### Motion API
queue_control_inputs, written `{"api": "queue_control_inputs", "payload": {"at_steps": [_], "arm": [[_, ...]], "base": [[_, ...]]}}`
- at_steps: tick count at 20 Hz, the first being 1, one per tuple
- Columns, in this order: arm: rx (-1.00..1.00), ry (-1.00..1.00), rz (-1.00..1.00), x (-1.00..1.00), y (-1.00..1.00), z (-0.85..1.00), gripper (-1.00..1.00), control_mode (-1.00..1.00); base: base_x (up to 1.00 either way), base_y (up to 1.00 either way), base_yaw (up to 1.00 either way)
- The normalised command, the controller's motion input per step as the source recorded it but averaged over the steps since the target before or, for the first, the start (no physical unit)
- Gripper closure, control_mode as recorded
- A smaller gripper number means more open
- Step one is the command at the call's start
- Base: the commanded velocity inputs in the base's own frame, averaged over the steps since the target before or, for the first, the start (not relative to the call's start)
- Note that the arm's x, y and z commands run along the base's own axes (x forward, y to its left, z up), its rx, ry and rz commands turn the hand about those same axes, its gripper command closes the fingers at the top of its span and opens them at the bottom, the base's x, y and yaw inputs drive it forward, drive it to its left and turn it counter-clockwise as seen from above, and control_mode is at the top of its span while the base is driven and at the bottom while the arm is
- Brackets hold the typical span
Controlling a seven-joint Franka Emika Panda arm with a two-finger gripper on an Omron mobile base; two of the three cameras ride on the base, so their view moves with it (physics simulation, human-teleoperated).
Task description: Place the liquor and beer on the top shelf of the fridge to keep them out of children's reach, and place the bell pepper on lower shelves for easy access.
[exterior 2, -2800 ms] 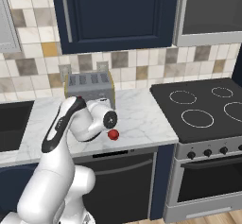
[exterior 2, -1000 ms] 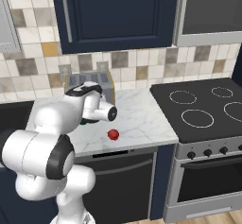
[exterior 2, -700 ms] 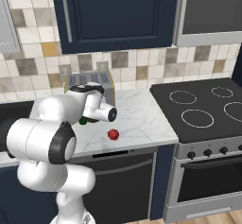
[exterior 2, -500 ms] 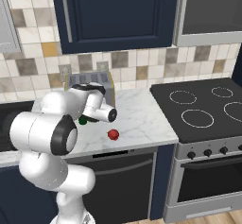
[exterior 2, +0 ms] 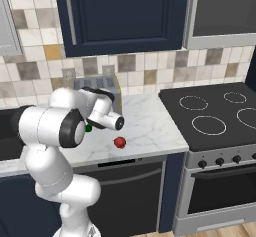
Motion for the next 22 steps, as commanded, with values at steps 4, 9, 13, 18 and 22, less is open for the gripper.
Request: {"api": "queue_control_inputs", "payload": {"at_steps": [4,9,13,18,22], "arm": [[0.00,0.00,0.00,0.21,0.13,-0.10,-1.00,-1.00],[0.00,0.00,0.00,0.23,0.20,-0.04,-1.00,-1.00],[0.00,0.00,0.00,0.18,0.23,-0.01,-1.00,-1.00],[0.00,0.00,0.00,0.10,0.14,0.00,-1.00,-1.00],[0.00,0.00,0.00,0.06,0.05,0.00,-1.00,-1.00]], "base": [[0.00,0.00,0.00],[0.00,0.00,0.00],[0.00,0.00,0.00],[0.00,0.00,0.00],[0.00,0.00,0.00]]}}
